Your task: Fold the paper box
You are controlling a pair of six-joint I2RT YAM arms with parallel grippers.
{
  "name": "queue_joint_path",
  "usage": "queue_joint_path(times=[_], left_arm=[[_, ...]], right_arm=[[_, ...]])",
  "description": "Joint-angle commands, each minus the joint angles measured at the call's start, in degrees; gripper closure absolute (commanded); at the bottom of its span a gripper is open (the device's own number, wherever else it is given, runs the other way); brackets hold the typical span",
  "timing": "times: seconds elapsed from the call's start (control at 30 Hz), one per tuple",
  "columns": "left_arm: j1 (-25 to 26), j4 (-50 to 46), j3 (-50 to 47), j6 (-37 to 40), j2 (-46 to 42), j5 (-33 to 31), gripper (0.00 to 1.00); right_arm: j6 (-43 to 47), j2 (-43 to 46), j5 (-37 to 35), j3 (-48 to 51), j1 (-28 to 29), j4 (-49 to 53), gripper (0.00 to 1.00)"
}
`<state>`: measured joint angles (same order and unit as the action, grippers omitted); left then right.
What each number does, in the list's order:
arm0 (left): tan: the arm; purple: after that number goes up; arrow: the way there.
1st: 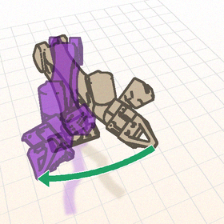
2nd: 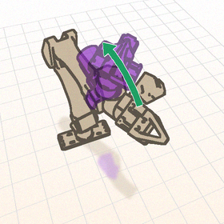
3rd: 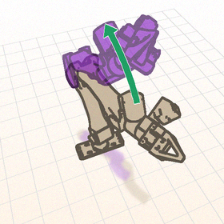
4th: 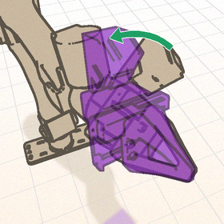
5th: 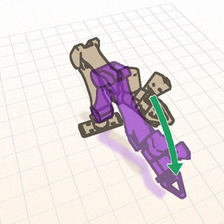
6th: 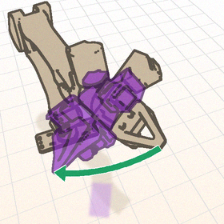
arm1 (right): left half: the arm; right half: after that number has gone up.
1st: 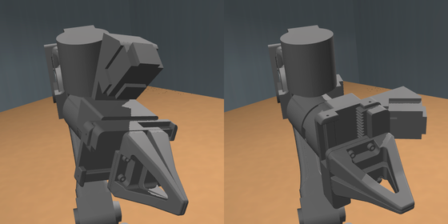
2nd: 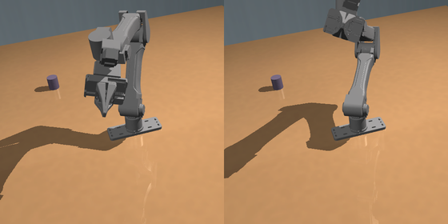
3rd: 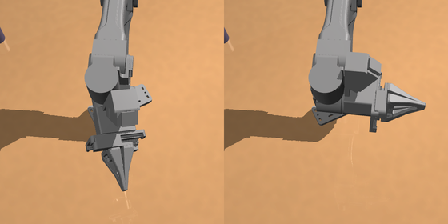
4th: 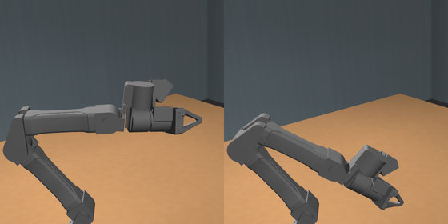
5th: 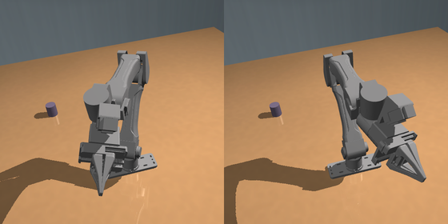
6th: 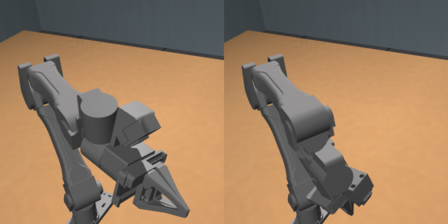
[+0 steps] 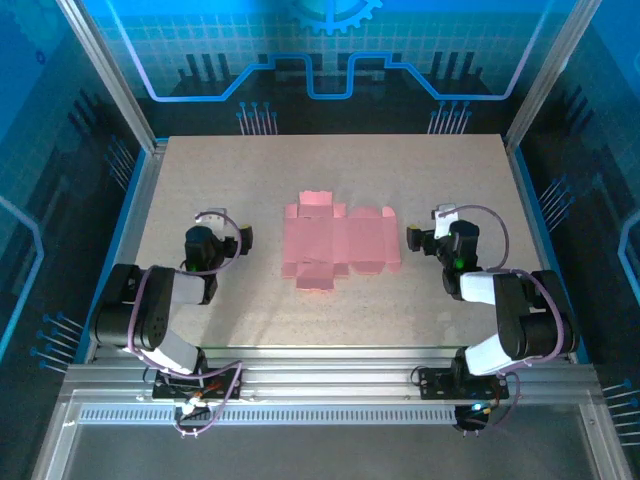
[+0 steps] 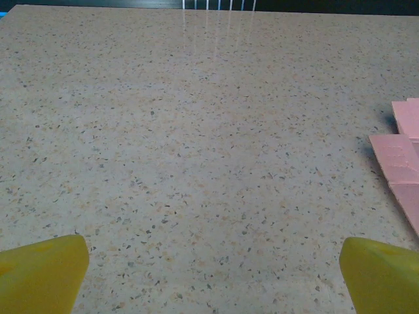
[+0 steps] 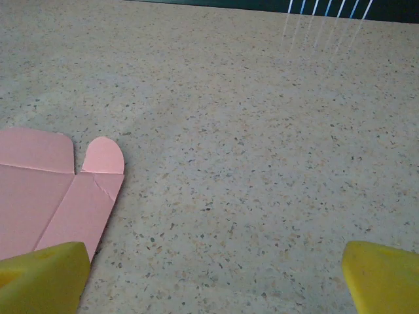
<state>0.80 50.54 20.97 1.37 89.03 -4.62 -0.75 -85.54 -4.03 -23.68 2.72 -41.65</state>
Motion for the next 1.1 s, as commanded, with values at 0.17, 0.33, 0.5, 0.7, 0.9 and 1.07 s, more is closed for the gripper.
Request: queue_joint_path(times=[0.17, 0.33, 0.5, 0.7, 0.9, 1.07], left_arm=[[-0.4, 2.1, 1.1, -0.7, 0.0, 1.0, 0.01], [-0.4, 2.1, 1.2, -0.8, 0.0, 1.0, 0.01], [-0.4, 2.1, 1.2, -0.8, 0.0, 1.1, 0.01], [-0.4, 2.2, 1.0, -0.8, 0.0, 1.0, 0.01], [5.1, -1.9, 0.7, 3.8, -6.3, -6.4, 0.01], [12.3, -24.3, 7.7, 4.1, -16.7, -10.2, 0.01]], right_arm=[[0.8, -0.6, 0.2, -1.0, 0.5, -1.5, 0.00], [0.8, -0.5, 0.2, -1.0, 0.5, -1.5, 0.00], [0.8, -0.6, 0.2, -1.0, 0.5, -1.5, 0.00], [0.8, -0.6, 0.2, -1.0, 0.5, -1.4, 0.00], [0.7, 5.9, -0.9, -1.4, 0.9, 4.5, 0.00], [-1.9, 14.3, -2.2, -5.9, 1.8, 18.2, 0.00]])
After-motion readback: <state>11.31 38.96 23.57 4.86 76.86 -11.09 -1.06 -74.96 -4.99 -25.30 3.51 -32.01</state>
